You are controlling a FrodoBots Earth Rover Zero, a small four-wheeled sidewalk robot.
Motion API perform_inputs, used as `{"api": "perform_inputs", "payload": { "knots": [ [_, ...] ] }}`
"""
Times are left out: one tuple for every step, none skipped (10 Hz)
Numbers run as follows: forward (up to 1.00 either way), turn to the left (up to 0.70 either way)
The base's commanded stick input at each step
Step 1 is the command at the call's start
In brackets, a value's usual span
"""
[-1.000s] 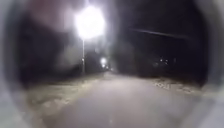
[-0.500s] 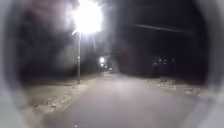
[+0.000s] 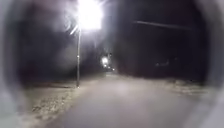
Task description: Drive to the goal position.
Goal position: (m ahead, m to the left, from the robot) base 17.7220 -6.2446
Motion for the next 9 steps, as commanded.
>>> {"api": "perform_inputs", "payload": {
  "knots": [
    [1.0,0.4],
    [1.0,0.4],
    [1.0,0.4],
    [1.0,0.21],
    [1.0,0.0],
    [1.0,0.0],
    [1.0,0.0],
    [1.0,0.0],
    [1.0,0.0]
  ]
}}
